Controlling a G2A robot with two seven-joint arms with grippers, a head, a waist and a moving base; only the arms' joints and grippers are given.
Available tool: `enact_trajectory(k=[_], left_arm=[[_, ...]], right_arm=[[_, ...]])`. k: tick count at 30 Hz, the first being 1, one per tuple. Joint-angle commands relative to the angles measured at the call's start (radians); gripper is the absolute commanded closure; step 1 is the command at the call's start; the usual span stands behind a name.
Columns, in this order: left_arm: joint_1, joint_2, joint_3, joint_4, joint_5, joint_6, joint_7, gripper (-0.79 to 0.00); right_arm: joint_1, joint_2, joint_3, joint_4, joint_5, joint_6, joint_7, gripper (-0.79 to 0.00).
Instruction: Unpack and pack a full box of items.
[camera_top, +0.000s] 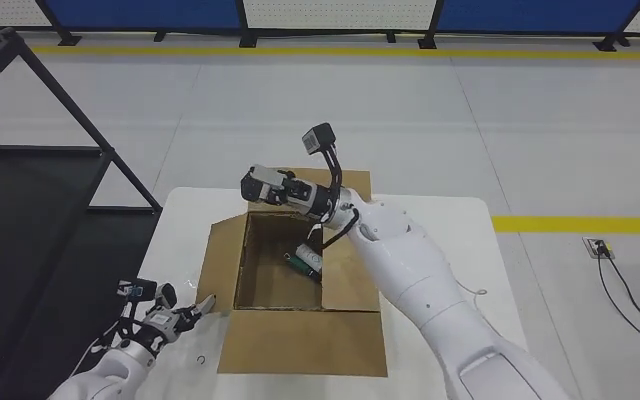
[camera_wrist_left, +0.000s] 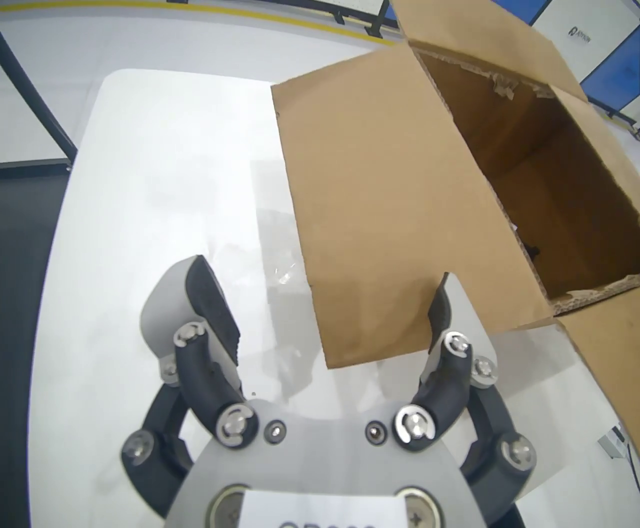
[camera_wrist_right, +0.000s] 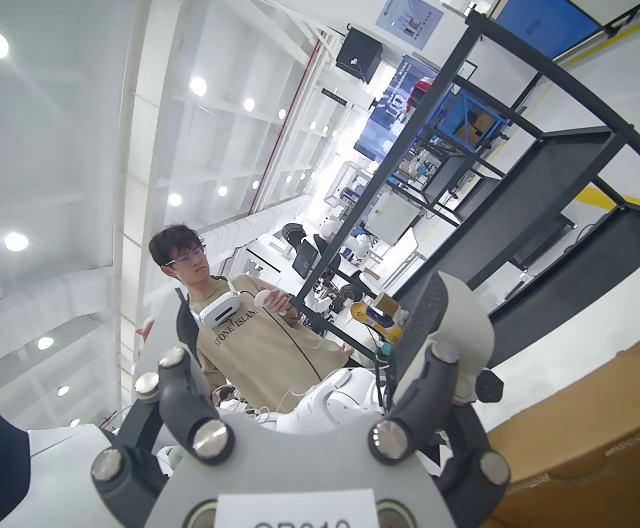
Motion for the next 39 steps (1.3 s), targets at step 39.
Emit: enact_trajectory(k=[39], left_arm=[[0.207,-0.005,-0.205,-0.306,-0.104,0.023,0.195,-0.785]], right_arm=[[-0.285,0.145,0.217,-0.445,-0.184,0.214,0.018,-0.785]])
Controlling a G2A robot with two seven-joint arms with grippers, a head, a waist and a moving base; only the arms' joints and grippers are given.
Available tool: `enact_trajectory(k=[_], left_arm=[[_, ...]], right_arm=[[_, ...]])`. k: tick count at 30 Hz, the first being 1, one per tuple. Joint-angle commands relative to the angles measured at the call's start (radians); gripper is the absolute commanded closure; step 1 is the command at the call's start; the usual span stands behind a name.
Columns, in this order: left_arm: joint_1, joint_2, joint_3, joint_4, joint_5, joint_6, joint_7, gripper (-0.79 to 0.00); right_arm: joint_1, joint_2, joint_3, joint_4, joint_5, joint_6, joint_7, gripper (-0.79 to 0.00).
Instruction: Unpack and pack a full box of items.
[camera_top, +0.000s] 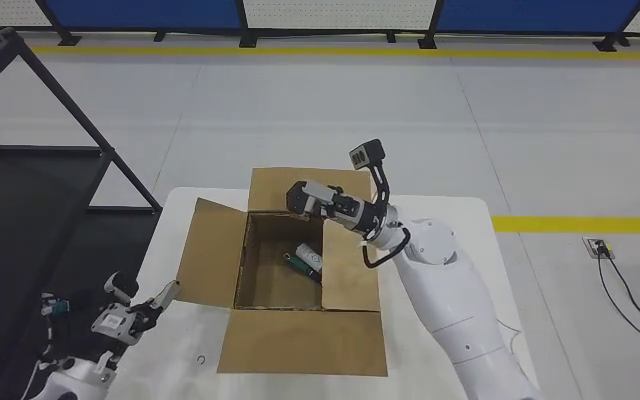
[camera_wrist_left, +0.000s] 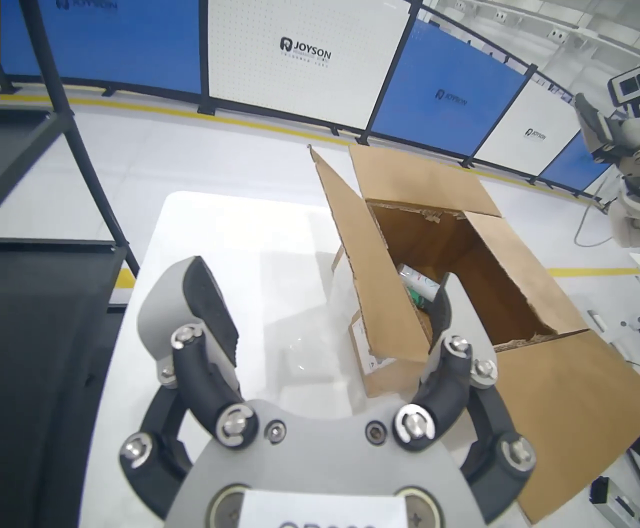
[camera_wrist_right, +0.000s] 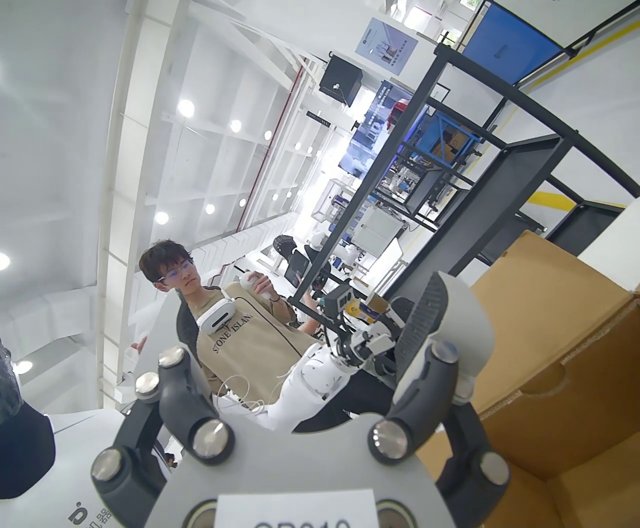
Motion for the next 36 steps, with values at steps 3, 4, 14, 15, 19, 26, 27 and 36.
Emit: enact_trajectory(k=[3,4,14,15,19,26,27,36], left_arm=[[0.028,-0.001,-0.025,-0.077,-0.03,-0.033,-0.002,-0.785],[0.029,0.0,-0.028,-0.095,-0.041,-0.043,-0.013,-0.785],[-0.099,0.009,0.123,-0.195,-0.012,-0.055,-0.181,-0.785],[-0.126,0.01,0.156,-0.188,-0.005,-0.052,-0.207,-0.785],[-0.249,0.009,0.291,-0.131,0.01,-0.033,-0.298,-0.785],[-0.362,0.004,0.405,-0.048,-0.04,0.031,-0.405,-0.785],[-0.362,0.004,0.405,-0.048,-0.04,0.031,-0.405,-0.785],[-0.387,-0.002,0.436,-0.003,-0.089,0.086,-0.407,-0.785]], right_arm=[[-0.042,0.02,0.044,-0.041,-0.017,0.004,0.008,-0.785],[-0.056,0.025,0.057,-0.055,-0.019,0.004,0.012,-0.785],[-0.224,0.082,0.209,-0.219,0.009,0.031,0.094,-0.785],[-0.238,0.087,0.219,-0.238,0.001,0.034,0.098,-0.785],[-0.298,0.102,0.253,-0.309,-0.005,0.039,0.098,-0.785],[-0.37,0.123,0.279,-0.374,-0.063,0.064,0.108,-0.785],[-0.37,0.123,0.279,-0.374,-0.063,0.064,0.108,-0.785],[-0.389,0.125,0.281,-0.396,-0.044,0.056,0.077,-0.785]])
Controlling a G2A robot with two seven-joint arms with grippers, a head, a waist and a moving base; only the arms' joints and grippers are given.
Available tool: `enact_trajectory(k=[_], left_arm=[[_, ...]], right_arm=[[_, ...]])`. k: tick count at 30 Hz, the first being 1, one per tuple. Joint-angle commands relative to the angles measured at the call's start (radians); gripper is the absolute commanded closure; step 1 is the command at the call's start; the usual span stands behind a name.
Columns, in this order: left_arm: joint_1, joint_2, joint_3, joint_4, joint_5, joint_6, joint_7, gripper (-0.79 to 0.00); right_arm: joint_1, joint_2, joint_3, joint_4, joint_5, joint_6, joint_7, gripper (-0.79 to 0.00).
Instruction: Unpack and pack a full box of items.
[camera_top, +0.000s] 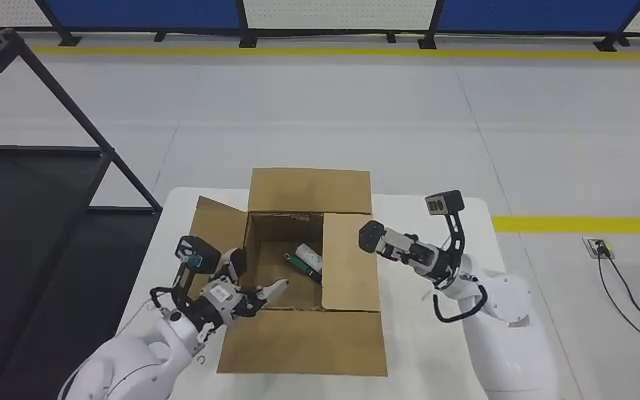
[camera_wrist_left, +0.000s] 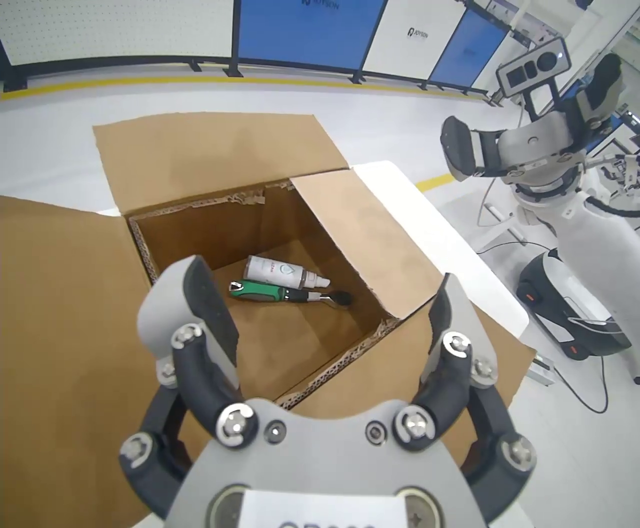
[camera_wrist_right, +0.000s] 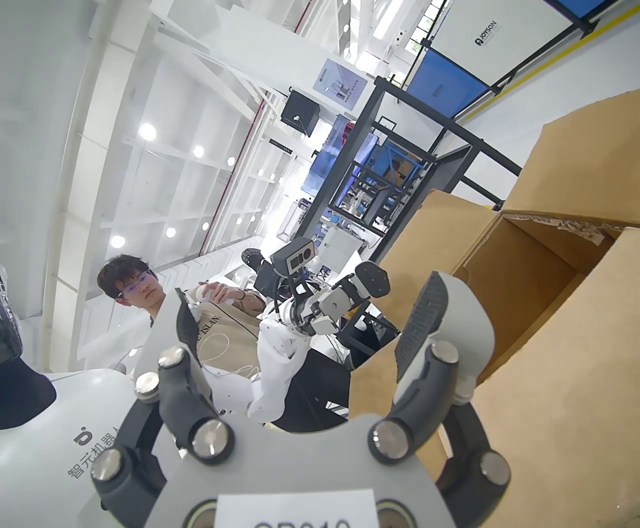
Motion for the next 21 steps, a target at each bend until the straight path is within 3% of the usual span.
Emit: enact_trajectory(k=[1,7,12,21], left_arm=[[-0.038,-0.005,0.04,0.038,-0.047,0.044,-0.026,-0.785],[-0.182,-0.025,0.151,0.162,-0.271,0.18,-0.14,-0.785],[-0.297,-0.042,0.224,0.287,-0.405,0.282,-0.21,-0.785],[-0.461,-0.078,0.372,0.476,-0.536,0.355,-0.284,-0.785]], right_arm=[[-0.021,0.004,0.003,-0.029,0.02,-0.021,-0.011,-0.785],[-0.092,0.025,0.041,-0.093,0.106,-0.111,0.11,-0.785],[-0.15,0.043,0.077,-0.116,0.14,-0.135,0.142,-0.785],[-0.222,0.075,0.082,-0.161,0.145,-0.141,0.136,-0.785]])
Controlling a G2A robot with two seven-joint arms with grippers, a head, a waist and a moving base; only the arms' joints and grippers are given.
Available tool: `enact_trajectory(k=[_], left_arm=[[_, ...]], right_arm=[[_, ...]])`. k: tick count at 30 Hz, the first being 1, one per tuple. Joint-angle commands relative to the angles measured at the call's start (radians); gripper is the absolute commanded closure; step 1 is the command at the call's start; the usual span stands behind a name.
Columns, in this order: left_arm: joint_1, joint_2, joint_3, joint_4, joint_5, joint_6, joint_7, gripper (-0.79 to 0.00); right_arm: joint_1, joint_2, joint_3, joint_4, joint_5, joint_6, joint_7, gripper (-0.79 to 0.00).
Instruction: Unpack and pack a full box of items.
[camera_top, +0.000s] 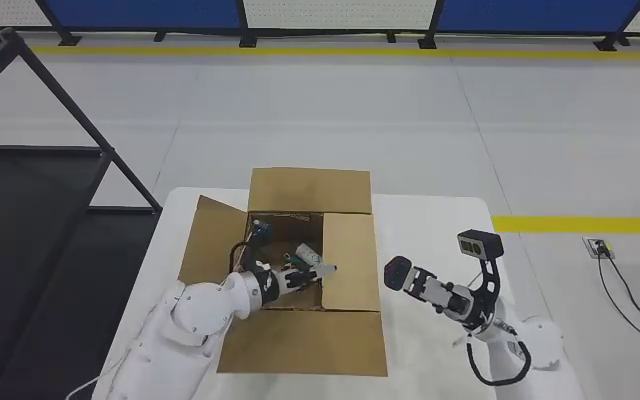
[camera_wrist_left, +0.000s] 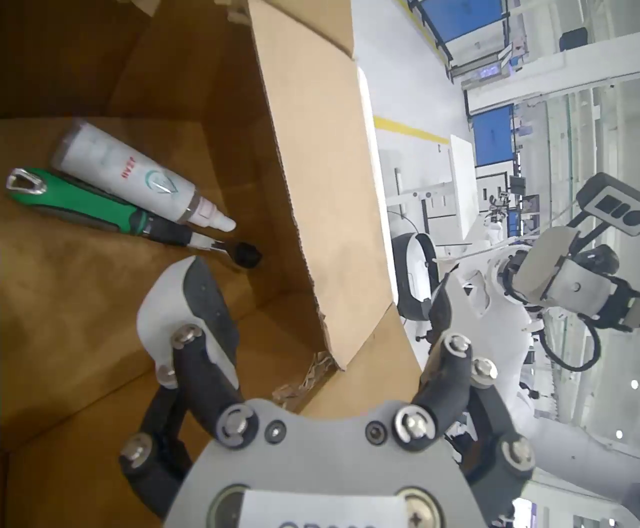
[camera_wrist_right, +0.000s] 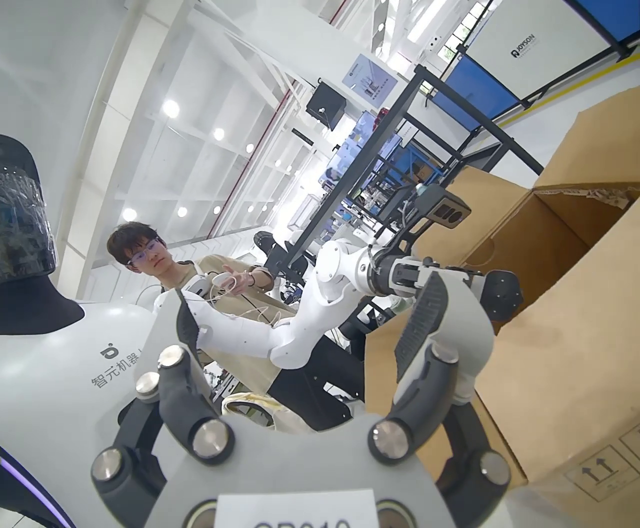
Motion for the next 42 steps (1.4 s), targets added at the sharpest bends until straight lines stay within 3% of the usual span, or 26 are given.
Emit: enact_trajectory(k=[1,10,23,31,36,42], left_arm=[[-0.035,-0.009,0.032,0.045,-0.039,0.004,-0.01,-0.785],[-0.116,-0.035,0.093,0.132,-0.117,-0.02,0.011,-0.785],[-0.103,-0.03,0.049,0.096,-0.156,-0.05,0.031,-0.785],[-0.11,-0.035,0.072,0.142,-0.155,-0.048,0.039,-0.785],[-0.11,-0.041,0.078,0.121,-0.186,-0.082,0.067,-0.785],[-0.097,-0.043,0.078,0.028,-0.19,-0.091,0.097,-0.785]], right_arm=[[-0.009,0.008,-0.003,-0.006,-0.001,-0.003,-0.003,-0.785],[-0.041,0.043,-0.011,-0.035,0.024,-0.022,-0.022,-0.785],[-0.047,0.091,-0.046,-0.045,0.053,-0.048,-0.048,-0.785],[-0.046,0.117,-0.066,-0.046,0.062,-0.061,-0.061,-0.785],[-0.05,0.131,-0.076,-0.051,0.064,-0.067,-0.067,-0.785],[-0.068,0.152,-0.078,-0.071,0.063,-0.081,-0.081,-0.785]])
